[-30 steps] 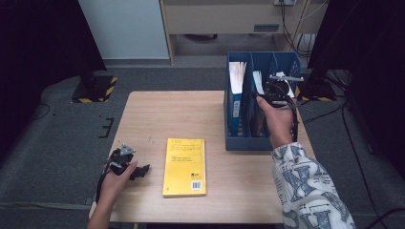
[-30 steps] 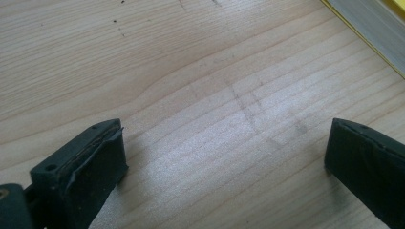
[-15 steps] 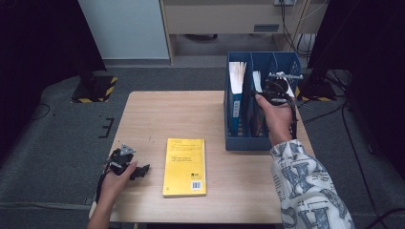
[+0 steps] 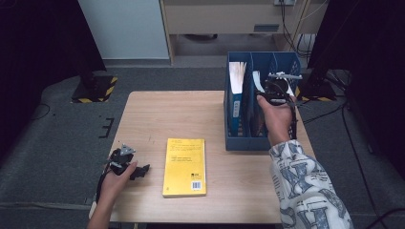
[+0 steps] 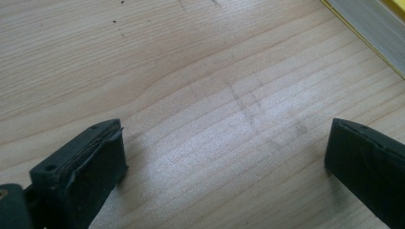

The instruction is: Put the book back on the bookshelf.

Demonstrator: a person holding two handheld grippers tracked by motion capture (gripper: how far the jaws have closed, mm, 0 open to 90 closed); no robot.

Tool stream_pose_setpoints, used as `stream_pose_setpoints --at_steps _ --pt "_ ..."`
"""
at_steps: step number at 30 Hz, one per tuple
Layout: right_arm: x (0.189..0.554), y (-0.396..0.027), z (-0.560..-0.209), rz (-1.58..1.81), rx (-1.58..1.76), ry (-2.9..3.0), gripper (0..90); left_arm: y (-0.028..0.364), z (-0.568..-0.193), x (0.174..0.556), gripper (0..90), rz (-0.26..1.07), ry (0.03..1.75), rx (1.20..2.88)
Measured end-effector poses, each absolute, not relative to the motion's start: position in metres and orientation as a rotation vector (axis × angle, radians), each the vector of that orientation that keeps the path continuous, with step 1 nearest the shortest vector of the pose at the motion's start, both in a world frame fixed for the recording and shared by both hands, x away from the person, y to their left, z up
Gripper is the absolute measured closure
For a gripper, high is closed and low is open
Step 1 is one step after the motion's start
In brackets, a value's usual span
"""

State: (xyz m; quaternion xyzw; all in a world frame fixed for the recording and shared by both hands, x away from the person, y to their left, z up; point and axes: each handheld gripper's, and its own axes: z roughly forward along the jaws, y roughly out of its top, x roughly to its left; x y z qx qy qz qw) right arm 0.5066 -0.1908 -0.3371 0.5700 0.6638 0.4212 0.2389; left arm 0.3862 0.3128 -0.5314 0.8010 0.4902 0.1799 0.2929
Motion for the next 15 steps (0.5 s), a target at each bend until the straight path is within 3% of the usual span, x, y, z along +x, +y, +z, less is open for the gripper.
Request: stream_pose_setpoints --at_steps 15 --pt "0.5069 -0.1924 -0.3366 1.14 1.569 1.782 73.2 0.3128 -0.5314 0.3862 0.0 0.479 1.305 2.134"
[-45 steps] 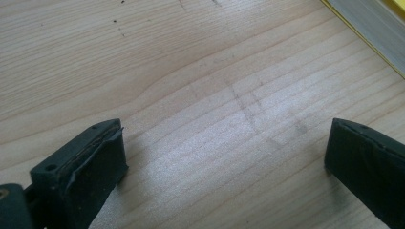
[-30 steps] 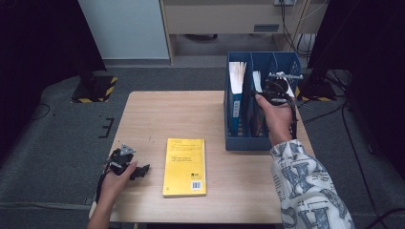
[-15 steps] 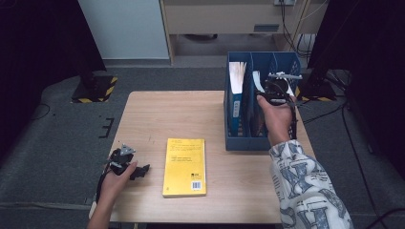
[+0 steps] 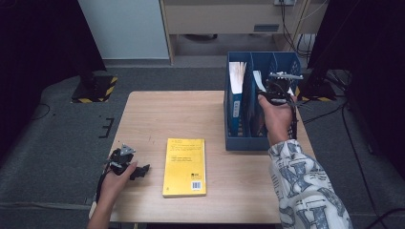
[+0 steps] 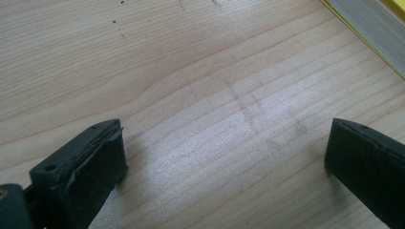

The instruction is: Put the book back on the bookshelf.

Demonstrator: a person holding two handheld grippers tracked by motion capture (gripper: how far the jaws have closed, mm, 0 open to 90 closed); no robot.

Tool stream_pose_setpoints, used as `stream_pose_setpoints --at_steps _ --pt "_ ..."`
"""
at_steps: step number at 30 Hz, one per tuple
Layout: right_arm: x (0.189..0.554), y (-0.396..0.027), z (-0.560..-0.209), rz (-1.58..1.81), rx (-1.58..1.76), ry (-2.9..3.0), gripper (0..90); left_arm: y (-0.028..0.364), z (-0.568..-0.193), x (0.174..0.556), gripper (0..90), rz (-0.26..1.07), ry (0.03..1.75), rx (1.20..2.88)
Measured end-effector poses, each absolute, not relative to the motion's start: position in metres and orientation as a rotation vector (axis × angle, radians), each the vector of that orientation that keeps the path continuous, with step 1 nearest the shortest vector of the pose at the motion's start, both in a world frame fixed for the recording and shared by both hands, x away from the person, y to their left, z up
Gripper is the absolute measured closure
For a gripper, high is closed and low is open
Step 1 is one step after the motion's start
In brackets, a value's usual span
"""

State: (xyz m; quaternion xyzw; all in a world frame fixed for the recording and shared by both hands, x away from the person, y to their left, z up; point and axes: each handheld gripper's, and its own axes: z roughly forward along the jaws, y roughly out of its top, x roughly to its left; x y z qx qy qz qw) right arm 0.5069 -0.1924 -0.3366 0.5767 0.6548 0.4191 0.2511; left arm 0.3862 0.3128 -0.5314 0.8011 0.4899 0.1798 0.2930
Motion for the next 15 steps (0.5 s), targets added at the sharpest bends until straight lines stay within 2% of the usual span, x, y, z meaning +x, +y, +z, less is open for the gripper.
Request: stream_pose_setpoints --at_steps 15 --pt "0.513 -0.1971 -0.3353 1.132 1.574 1.739 73.4 0.3128 -0.5314 0.3862 0.0 0.479 1.305 2.134"
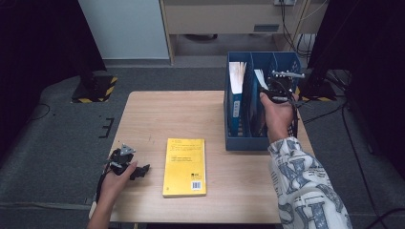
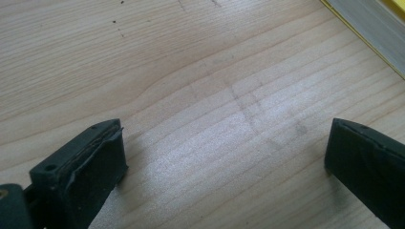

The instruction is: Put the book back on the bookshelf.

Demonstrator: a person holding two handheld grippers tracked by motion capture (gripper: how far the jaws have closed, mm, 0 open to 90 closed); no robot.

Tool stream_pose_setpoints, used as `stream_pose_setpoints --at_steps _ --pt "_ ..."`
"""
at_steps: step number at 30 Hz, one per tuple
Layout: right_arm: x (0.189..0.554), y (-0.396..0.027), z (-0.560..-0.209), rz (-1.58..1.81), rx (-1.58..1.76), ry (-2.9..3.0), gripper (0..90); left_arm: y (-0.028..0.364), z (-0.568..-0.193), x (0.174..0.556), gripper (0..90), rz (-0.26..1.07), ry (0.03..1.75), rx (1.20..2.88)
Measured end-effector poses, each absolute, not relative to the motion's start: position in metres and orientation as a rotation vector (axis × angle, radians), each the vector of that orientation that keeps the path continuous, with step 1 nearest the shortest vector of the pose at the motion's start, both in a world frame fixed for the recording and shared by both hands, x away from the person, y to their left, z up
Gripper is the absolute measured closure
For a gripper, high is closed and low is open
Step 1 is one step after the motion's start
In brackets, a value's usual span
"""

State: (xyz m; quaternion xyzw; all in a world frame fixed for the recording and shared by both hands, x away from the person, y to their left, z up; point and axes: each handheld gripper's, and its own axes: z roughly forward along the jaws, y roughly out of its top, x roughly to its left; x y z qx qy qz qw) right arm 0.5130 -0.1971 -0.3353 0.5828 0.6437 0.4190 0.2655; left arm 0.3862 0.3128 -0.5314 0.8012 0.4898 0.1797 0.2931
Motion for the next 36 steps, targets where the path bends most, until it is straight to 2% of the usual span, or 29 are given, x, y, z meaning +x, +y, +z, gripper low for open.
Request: stream_pose_setpoints --at_steps 17,36 --pt "0.539 -0.195 -0.327 1.102 1.55 1.693 73.5 0.313 -0.532 0.386 0.0 0.478 1.303 2.132" --pt "0.559 -0.185 -0.335 1.056 1.533 1.69 73.6 0.313 -0.532 0.387 0.0 0.477 1.302 2.128"
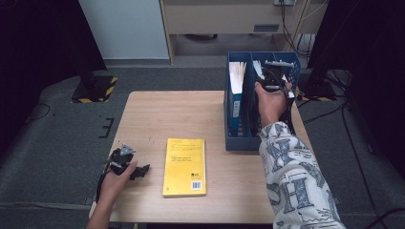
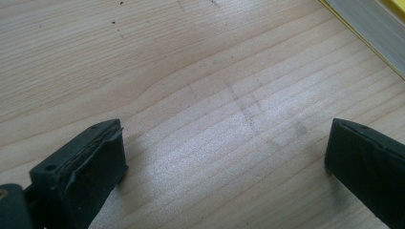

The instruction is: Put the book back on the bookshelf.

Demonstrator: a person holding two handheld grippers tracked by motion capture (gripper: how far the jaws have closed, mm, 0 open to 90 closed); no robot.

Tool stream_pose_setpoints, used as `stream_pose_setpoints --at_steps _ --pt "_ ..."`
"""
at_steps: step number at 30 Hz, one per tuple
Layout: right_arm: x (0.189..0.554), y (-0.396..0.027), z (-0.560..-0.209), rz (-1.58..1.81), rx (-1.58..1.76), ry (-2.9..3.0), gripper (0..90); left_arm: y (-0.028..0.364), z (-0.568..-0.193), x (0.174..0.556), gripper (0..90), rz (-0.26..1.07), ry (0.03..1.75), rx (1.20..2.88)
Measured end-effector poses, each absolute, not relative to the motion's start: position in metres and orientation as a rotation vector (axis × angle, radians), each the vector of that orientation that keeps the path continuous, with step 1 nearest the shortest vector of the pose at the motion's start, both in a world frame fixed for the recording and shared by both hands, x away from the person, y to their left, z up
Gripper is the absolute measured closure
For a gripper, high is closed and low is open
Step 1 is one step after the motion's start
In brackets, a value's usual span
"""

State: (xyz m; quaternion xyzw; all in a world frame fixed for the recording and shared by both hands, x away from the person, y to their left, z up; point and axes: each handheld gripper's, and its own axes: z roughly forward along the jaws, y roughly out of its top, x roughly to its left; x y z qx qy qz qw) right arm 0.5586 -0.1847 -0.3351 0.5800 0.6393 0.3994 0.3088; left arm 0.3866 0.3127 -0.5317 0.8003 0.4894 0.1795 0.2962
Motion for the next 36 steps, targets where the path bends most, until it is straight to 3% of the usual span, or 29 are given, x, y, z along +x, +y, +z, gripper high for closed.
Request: stream_pose_setpoints --at_steps 17,36 --pt "0.5581 -0.181 -0.3415 1.11 1.538 1.707 72.3 0.3127 -0.5317 0.3868 0.0 0.476 1.3 2.131" --pt "0.5574 -0.1892 -0.3443 1.288 1.616 1.694 63.3 0.3128 -0.5314 0.3872 0.0 0.475 1.296 2.139"
